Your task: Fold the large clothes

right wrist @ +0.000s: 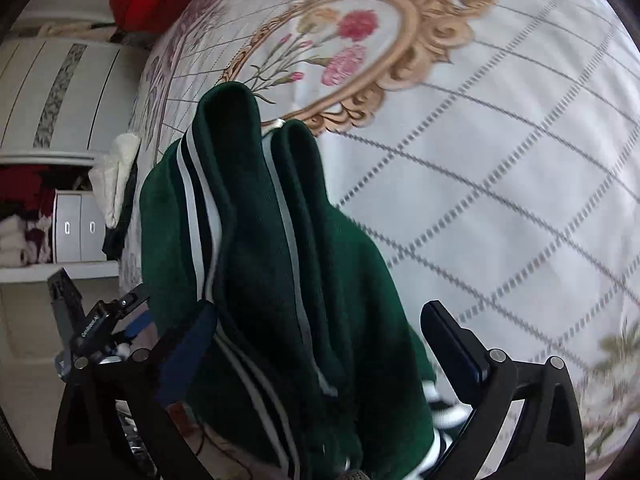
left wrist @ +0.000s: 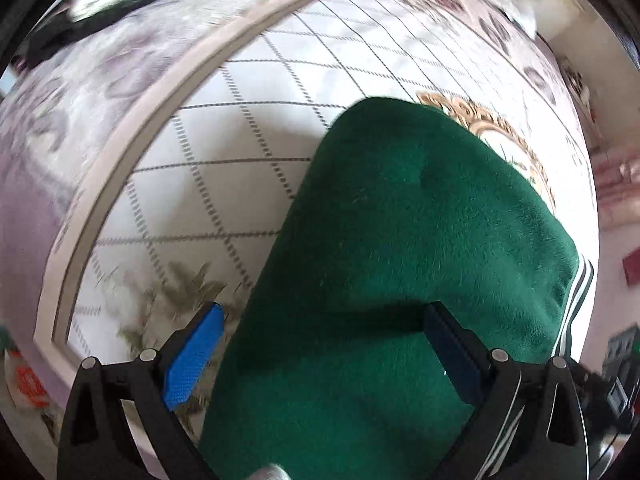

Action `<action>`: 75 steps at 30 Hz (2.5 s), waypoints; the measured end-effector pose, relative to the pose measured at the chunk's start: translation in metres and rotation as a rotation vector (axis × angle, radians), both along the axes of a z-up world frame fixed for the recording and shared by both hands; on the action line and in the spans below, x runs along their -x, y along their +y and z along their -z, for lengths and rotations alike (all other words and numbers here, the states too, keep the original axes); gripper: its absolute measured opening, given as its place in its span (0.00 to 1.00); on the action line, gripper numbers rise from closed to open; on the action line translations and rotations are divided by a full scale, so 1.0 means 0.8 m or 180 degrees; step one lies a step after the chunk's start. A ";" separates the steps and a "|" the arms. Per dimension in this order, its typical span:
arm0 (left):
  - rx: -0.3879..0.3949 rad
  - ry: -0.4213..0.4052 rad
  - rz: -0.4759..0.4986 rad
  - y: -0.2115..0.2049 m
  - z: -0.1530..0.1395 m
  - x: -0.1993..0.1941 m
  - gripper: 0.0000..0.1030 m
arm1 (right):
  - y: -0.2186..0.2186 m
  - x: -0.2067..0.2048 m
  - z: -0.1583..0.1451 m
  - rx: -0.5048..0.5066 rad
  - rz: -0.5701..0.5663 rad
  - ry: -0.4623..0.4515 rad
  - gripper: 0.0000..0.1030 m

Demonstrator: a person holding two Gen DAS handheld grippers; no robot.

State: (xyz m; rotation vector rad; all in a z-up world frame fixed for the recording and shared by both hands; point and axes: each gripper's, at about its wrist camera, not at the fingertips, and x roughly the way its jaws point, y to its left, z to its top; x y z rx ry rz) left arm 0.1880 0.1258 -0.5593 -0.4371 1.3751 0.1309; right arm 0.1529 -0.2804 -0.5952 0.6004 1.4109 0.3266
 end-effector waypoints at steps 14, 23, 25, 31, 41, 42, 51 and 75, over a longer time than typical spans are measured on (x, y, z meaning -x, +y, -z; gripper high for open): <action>0.0776 -0.0009 0.0128 0.013 0.036 -0.031 1.00 | 0.021 -0.046 0.072 -0.0948 -0.0415 0.0485 1.00; 0.0445 -0.0302 0.0678 -0.041 -0.015 -0.035 1.00 | 0.043 -0.043 0.055 -0.0891 -0.0125 0.0506 0.81; 0.0479 -0.0318 0.0692 -0.044 -0.023 -0.039 1.00 | 0.038 -0.040 0.049 -0.0922 0.0001 0.0536 0.72; 0.0559 -0.0373 0.0686 -0.052 -0.049 -0.052 1.00 | 0.023 -0.038 0.024 -0.0983 0.0158 0.0526 0.63; 0.0608 -0.0483 0.0686 -0.081 -0.074 -0.125 1.00 | -0.022 -0.103 -0.037 -0.1004 0.0316 0.0336 0.61; 0.0612 -0.0506 0.0695 -0.085 -0.077 -0.134 1.00 | -0.029 -0.115 -0.043 -0.1009 0.0337 0.0312 0.61; 0.0682 -0.0646 0.0790 -0.134 -0.097 -0.281 1.00 | -0.081 -0.263 -0.102 -0.0930 0.0454 0.0084 0.61; 0.0393 -0.0057 0.1068 -0.208 0.037 -0.618 1.00 | -0.225 -0.691 -0.065 -0.0498 0.0644 0.0275 0.60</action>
